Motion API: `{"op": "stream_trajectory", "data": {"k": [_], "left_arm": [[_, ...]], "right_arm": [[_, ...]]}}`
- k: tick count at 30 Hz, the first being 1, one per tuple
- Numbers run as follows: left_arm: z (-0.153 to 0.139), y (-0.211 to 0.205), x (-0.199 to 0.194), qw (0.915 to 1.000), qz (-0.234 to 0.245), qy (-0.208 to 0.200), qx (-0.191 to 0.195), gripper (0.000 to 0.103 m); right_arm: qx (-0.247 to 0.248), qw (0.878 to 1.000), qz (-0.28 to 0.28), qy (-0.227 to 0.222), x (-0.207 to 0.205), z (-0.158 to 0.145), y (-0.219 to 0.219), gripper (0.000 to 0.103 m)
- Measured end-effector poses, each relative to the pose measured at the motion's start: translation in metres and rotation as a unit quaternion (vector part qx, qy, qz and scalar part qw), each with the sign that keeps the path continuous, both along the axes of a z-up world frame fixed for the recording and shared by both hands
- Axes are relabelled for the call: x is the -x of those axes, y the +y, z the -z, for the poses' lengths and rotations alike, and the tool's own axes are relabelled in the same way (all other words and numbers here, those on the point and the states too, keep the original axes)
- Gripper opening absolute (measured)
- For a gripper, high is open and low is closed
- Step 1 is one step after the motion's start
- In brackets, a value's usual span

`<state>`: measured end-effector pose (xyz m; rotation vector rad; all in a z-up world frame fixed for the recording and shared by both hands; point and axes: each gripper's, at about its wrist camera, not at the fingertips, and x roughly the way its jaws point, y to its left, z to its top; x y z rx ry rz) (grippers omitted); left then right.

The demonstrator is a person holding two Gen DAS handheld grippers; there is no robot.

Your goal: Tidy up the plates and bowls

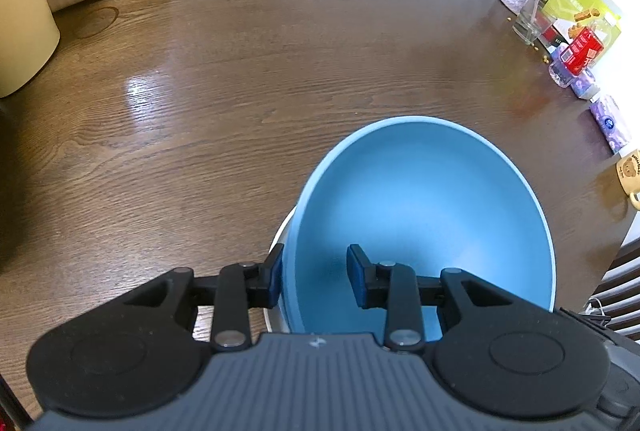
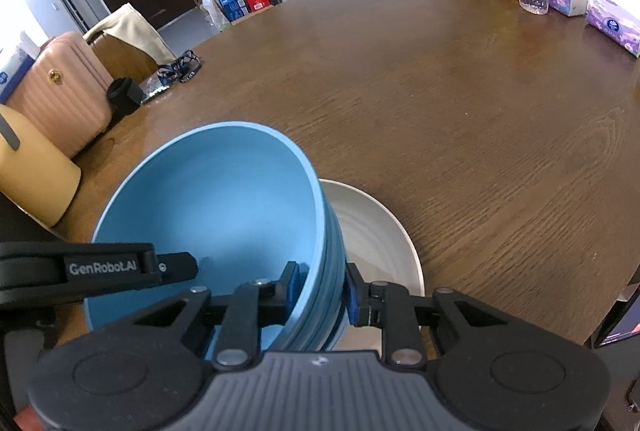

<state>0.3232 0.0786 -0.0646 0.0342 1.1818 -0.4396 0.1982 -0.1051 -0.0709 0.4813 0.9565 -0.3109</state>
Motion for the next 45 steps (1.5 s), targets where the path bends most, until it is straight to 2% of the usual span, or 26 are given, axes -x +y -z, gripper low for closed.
{"op": "stream_trajectory", "data": {"k": [8, 15, 22, 25, 27, 31, 33, 35, 36, 37, 39, 41, 44, 45], "left_arm": [[0.004, -0.002, 0.0, 0.9999, -0.004, 0.001, -0.017, 0.033], [0.006, 0.0, 0.001, 0.9999, -0.007, 0.003, -0.014, 0.033], [0.008, 0.002, 0.003, 0.9998, -0.012, 0.011, -0.011, 0.04], [0.004, 0.004, 0.005, 0.9999, -0.014, 0.003, -0.003, 0.049], [-0.001, 0.005, 0.007, 0.9999, -0.016, -0.005, 0.001, 0.061], [-0.011, 0.009, 0.013, 0.9992, -0.028, -0.03, 0.004, 0.077], [-0.017, 0.014, 0.016, 0.9985, -0.036, -0.041, 0.009, 0.084], [-0.024, 0.019, 0.02, 0.9973, -0.046, -0.055, 0.013, 0.09], [-0.027, 0.022, 0.023, 0.9966, -0.052, -0.063, 0.014, 0.098], [-0.03, 0.026, 0.026, 0.9955, -0.058, -0.073, 0.015, 0.101], [-0.038, 0.031, 0.032, 0.9934, -0.067, -0.091, 0.018, 0.103], [-0.045, 0.037, 0.039, 0.9916, -0.072, -0.105, 0.023, 0.103], [-0.054, 0.045, 0.05, 0.9884, -0.083, -0.124, 0.029, 0.103], [-0.056, 0.047, 0.052, 0.9875, -0.084, -0.13, 0.028, 0.103]], "right_arm": [[0.013, 1.0, -0.016, -0.007, 0.001, 0.001, 0.003, 0.022], [0.014, 1.0, -0.018, -0.009, 0.001, 0.001, 0.004, 0.022], [-0.004, 1.0, -0.018, -0.012, 0.003, -0.001, -0.001, 0.024], [-0.006, 1.0, -0.023, -0.015, 0.004, -0.003, -0.002, 0.026], [-0.002, 0.999, -0.027, -0.018, 0.005, -0.005, 0.0, 0.027], [0.004, 0.999, -0.037, -0.03, 0.009, -0.012, 0.002, 0.03], [0.006, 0.998, -0.044, -0.041, 0.013, -0.017, 0.001, 0.039], [0.013, 0.997, -0.051, -0.052, 0.018, -0.024, 0.002, 0.054], [0.016, 0.997, -0.055, -0.059, 0.02, -0.027, 0.003, 0.056], [0.018, 0.996, -0.059, -0.065, 0.022, -0.03, 0.003, 0.06], [0.022, 0.995, -0.064, -0.076, 0.027, -0.035, 0.004, 0.072], [0.027, 0.993, -0.068, -0.09, 0.033, -0.041, 0.006, 0.088], [0.033, 0.992, -0.061, -0.107, 0.043, -0.048, 0.007, 0.103], [0.035, 0.991, -0.06, -0.111, 0.047, -0.05, 0.009, 0.103]]}}
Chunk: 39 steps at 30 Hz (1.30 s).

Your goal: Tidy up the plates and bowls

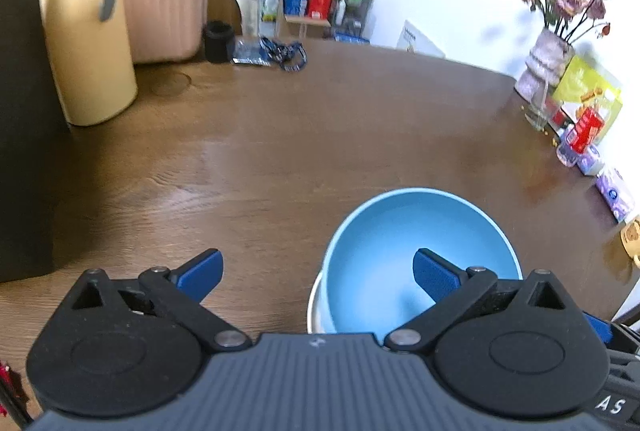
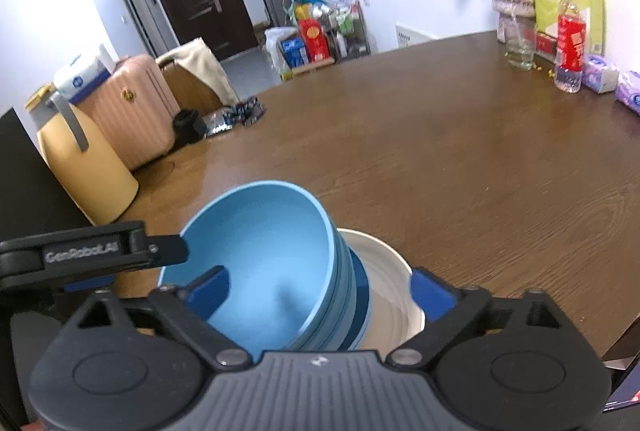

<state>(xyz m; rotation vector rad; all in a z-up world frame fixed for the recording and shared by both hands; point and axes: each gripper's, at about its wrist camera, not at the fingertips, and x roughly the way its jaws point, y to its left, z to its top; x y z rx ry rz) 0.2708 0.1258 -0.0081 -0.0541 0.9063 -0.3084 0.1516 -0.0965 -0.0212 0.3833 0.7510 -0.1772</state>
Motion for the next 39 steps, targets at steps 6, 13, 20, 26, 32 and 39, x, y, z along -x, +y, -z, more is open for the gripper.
{"op": "stream_trajectory", "data": {"k": [6, 13, 20, 26, 32, 39], "left_arm": [[-0.015, 0.016, 0.022, 0.9992, -0.007, -0.04, 0.005, 0.103], [-0.028, 0.022, 0.062, 0.9953, 0.001, -0.097, 0.006, 0.103], [-0.033, 0.012, 0.12, 0.9884, -0.037, -0.147, -0.006, 0.103], [-0.021, -0.002, 0.168, 0.9847, -0.076, -0.156, -0.018, 0.103], [-0.007, -0.01, 0.209, 0.9818, -0.106, -0.154, -0.034, 0.103], [0.007, -0.018, 0.251, 0.979, -0.121, -0.154, -0.055, 0.103]], "right_arm": [[0.028, 0.999, 0.017, -0.032, 0.026, -0.008, 0.01, 0.103], [0.045, 0.997, 0.016, -0.064, 0.061, -0.007, 0.007, 0.103], [0.086, 0.991, -0.042, -0.09, 0.105, -0.003, -0.013, 0.103], [0.116, 0.983, -0.089, -0.11, 0.136, 0.002, -0.033, 0.103], [0.131, 0.975, -0.126, -0.125, 0.167, 0.011, -0.045, 0.103], [0.126, 0.975, -0.14, -0.115, 0.194, 0.025, -0.057, 0.103]]}}
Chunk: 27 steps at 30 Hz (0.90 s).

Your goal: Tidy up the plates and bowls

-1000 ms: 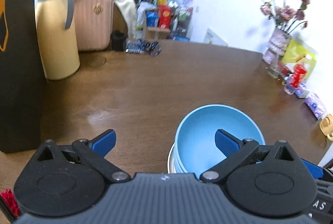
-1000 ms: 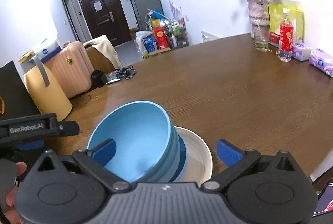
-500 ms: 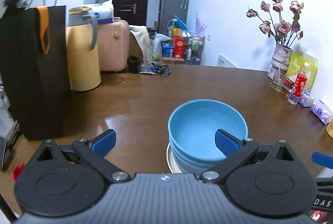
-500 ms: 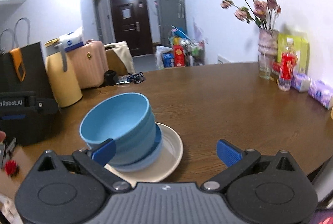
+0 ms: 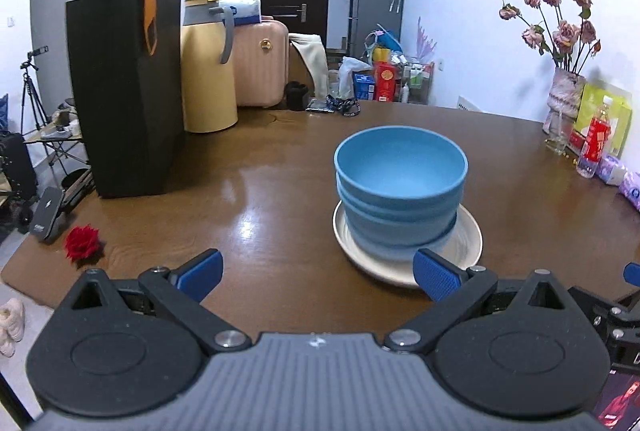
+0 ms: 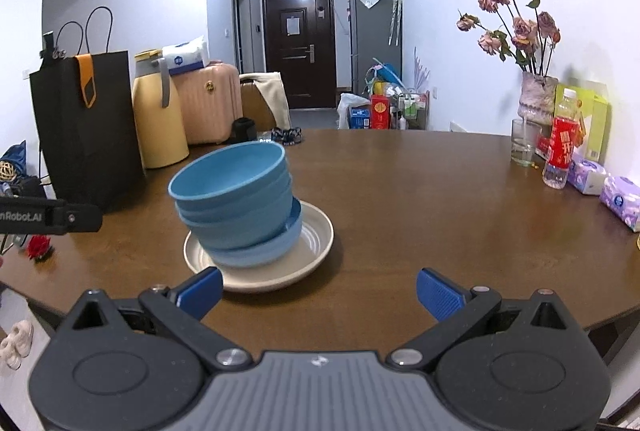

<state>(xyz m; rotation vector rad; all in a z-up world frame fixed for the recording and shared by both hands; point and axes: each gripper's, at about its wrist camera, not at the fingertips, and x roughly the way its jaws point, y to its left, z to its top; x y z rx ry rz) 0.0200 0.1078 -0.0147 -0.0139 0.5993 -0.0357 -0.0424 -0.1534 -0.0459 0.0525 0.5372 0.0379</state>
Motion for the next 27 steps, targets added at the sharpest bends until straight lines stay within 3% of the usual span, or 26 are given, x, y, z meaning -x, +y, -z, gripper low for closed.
{"op": "stream_trajectory", "data": {"k": [6, 27], "left_arm": [[0.009, -0.009, 0.027, 0.9996, 0.005, -0.004, -0.028, 0.103], [0.015, -0.008, 0.044, 0.9997, 0.004, 0.002, -0.024, 0.103]], "right_arm": [[-0.001, 1.0, -0.003, 0.004, 0.016, 0.009, -0.008, 0.103], [-0.007, 1.0, -0.012, 0.003, 0.029, 0.016, -0.005, 0.103]]}}
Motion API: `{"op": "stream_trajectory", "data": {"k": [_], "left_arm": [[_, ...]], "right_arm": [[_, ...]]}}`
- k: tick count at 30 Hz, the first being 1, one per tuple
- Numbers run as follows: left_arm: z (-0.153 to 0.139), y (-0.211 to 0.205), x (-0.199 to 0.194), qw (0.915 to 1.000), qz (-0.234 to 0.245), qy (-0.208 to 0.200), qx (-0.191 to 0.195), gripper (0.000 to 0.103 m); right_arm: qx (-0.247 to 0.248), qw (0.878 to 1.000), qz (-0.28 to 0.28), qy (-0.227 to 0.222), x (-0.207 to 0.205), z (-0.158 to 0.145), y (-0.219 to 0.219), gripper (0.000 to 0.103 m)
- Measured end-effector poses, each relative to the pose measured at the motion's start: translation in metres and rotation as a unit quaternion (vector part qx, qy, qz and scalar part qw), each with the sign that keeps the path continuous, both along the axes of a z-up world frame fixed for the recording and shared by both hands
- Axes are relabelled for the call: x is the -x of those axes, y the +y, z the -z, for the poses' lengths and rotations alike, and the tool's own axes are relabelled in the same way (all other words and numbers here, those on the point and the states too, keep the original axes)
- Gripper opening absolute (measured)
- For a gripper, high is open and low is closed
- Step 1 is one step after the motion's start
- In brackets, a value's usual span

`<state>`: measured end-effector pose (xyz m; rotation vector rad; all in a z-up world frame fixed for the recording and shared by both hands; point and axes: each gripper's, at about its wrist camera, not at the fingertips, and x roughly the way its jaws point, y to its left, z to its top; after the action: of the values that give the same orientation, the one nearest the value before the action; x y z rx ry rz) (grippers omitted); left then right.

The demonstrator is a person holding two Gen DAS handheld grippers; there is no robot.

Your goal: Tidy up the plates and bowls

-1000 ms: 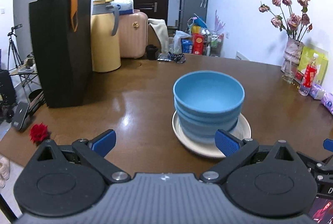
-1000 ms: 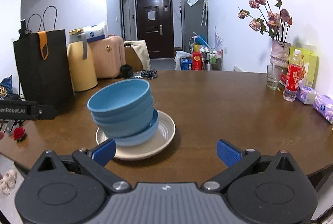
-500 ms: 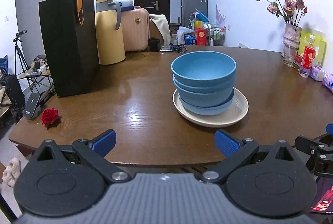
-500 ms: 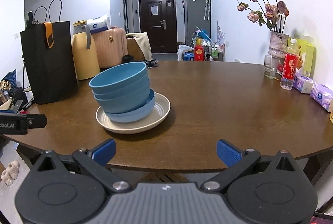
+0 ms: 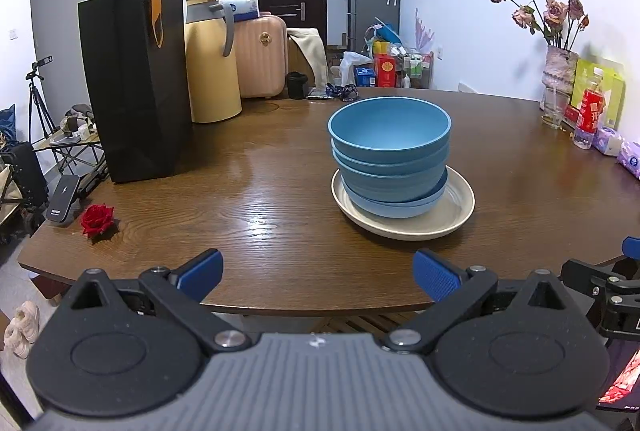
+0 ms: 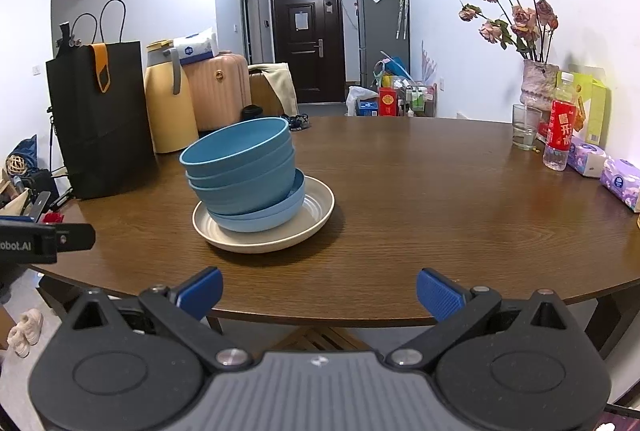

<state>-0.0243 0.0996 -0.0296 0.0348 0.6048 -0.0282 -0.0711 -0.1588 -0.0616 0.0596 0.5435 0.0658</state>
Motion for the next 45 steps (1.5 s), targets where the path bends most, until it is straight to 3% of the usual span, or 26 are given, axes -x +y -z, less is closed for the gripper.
{"op": "stream_trajectory", "data": {"k": [45], "left_arm": [[-0.003, 0.006, 0.011, 1.0, -0.006, -0.002, 0.004, 0.103]], "right_arm": [[0.003, 1.0, 0.0, -0.006, 0.006, -0.006, 0.002, 0.103]]}}
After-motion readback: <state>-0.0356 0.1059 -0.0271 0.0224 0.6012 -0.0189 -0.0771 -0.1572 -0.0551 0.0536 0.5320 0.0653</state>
